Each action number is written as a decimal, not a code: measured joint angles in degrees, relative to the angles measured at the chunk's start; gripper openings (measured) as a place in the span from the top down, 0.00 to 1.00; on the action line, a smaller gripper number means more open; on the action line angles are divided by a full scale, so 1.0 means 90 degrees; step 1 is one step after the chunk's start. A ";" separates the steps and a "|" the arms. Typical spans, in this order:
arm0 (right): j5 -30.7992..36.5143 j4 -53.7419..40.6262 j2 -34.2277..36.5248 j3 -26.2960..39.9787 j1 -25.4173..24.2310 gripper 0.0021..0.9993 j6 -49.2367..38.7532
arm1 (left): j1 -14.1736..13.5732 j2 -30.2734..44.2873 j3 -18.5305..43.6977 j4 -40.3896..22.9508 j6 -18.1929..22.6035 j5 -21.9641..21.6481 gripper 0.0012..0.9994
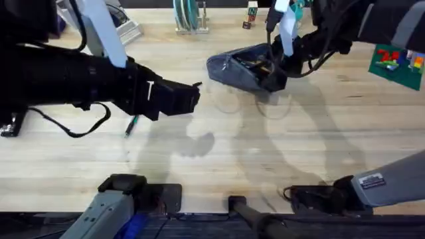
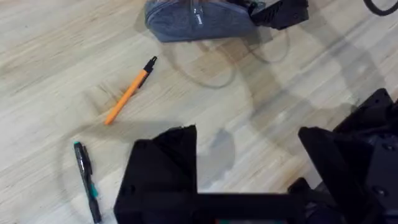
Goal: Unzip the bag, pick up the pens from the table one at a time and place them inside, then zip the bag closed.
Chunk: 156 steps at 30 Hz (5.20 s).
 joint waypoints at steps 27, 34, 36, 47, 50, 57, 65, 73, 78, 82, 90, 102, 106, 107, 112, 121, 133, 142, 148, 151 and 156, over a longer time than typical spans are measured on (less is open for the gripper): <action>0.0047 -0.0109 -0.0790 0.0000 0.0022 0.00 0.1174 | 0.0000 0.0000 0.0000 0.0002 0.0000 0.0017 0.00; 0.0044 -0.0465 -0.1323 0.0000 0.0032 0.00 0.1794 | 0.0000 0.0000 0.0000 0.0002 0.0000 0.0017 0.00; 0.0044 -0.0597 -0.1437 0.0000 0.0032 0.00 0.1856 | 0.0000 0.0000 0.0000 0.0007 0.0000 0.0017 0.00; 0.0044 -0.1117 -0.2143 0.0000 0.0032 0.00 0.2163 | 0.0000 0.0000 0.0000 0.0007 0.0000 0.0015 0.00; 0.0044 -0.1204 -0.2387 0.0000 0.0032 0.00 0.2404 | 0.0000 0.0000 0.0000 0.0007 0.0000 0.0007 0.00; 0.0297 -0.1677 -0.3397 0.0000 0.0044 0.00 0.2952 | 0.0000 -0.0002 0.0000 0.0032 0.0000 -0.0032 0.00; 0.0653 -0.2614 -0.4072 0.0000 0.0088 0.00 0.3551 | 0.0000 -0.0001 0.0000 0.0032 -0.0001 -0.0145 0.00; 0.1210 -0.3266 -0.4746 -0.0064 0.0776 0.00 0.3674 | 0.0000 -0.0002 0.0000 0.0032 0.0000 -0.0383 0.00; 0.1727 -0.3251 -0.5347 -0.0552 0.1131 0.00 0.3674 | 0.0000 0.0000 0.0000 0.0032 0.0000 -0.0502 0.00; 0.1918 -0.3160 -0.5713 -0.1090 0.1188 0.00 0.3674 | 0.0000 0.0000 0.0000 0.0032 0.0000 -0.0558 0.00; 0.2028 -0.3034 -0.6070 -0.1372 0.1188 0.00 0.3731 | 0.0000 0.0014 0.0000 0.0029 0.0020 -0.1069 0.00; 0.2048 -0.2873 -0.6069 -0.1372 0.1188 0.00 0.4737 | 0.0000 0.1156 0.0000 0.0478 0.0739 -0.1258 0.00; 0.2049 -0.2896 -0.6069 -0.1372 0.1188 0.00 0.4813 | 0.0000 0.1674 -0.0001 0.0773 0.1175 -0.1263 0.00; 0.2048 -0.2930 -0.6069 -0.1372 0.1188 0.00 0.4819 | 0.0000 0.1803 -0.0002 0.0817 0.1289 -0.1265 0.00; 0.2049 -0.3014 -0.6067 -0.1372 0.1188 0.00 0.4843 | 0.0000 0.2500 0.0000 0.1065 0.1821 -0.1315 0.00; 0.2050 -0.3014 -0.6069 -0.1372 0.1188 0.00 0.4847 | 0.0000 0.3470 0.0000 0.1476 0.2968 -0.1516 0.02; 0.2050 -0.3014 -0.6069 -0.1372 0.1188 0.00 0.4848 | 0.0000 0.4580 -0.0002 0.2206 0.3916 -0.2064 0.06; 0.2050 -0.3014 -0.6067 -0.1372 0.1188 0.00 0.4864 | 0.0000 0.5307 -0.0002 0.2680 0.4159 -0.2141 0.06; 0.2048 -0.3014 -0.6069 -0.1372 0.1188 0.00 0.4864 | 0.0000 0.5426 0.0016 0.2696 0.4223 -0.2132 0.07; 0.2048 -0.3014 -0.6069 -0.1372 0.1188 0.00 0.4864 | 0.0002 0.5468 0.0056 0.2701 0.4224 -0.2127 0.11; 0.2050 -0.3014 -0.6069 -0.1372 0.1188 0.00 0.4864 | 0.0000 0.5506 0.0087 0.2769 0.4230 -0.2042 0.38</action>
